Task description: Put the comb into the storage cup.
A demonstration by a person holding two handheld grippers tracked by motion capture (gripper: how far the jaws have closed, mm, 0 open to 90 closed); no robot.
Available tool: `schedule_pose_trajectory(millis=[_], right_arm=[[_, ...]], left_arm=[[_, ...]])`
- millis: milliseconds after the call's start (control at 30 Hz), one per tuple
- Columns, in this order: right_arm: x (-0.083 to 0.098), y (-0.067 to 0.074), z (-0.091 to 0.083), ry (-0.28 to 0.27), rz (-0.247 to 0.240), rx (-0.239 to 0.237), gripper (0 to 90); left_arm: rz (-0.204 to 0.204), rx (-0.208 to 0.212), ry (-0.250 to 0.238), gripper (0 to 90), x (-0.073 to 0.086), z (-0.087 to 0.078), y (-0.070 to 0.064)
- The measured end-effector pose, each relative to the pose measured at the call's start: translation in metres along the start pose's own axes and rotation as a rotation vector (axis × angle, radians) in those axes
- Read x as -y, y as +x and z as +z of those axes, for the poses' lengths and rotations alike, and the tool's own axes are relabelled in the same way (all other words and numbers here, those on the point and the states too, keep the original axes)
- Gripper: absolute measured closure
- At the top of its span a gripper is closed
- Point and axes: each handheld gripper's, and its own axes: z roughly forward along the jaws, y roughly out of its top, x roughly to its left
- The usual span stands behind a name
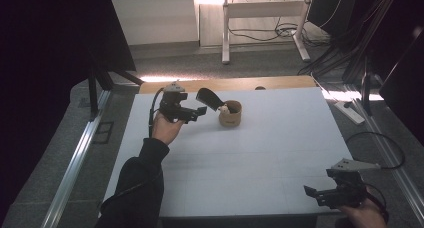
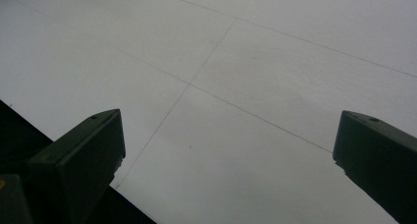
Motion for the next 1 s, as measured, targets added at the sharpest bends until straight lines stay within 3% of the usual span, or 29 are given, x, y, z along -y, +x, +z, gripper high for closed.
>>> schedule_pose_trajectory(millis=[767,1000], right_arm=[[-0.001,0.0,0.001,0.007,-0.005,-0.001,0.0],[0.0,0.001,0.001,0.005,-0.006,0.001,0.0]], left_arm=[[-0.023,0.014,0.018,0.0,0.029,-0.002,-0.006],[-0.01,0.014,0.023,0.0,0.032,-0.004,-0.012]])
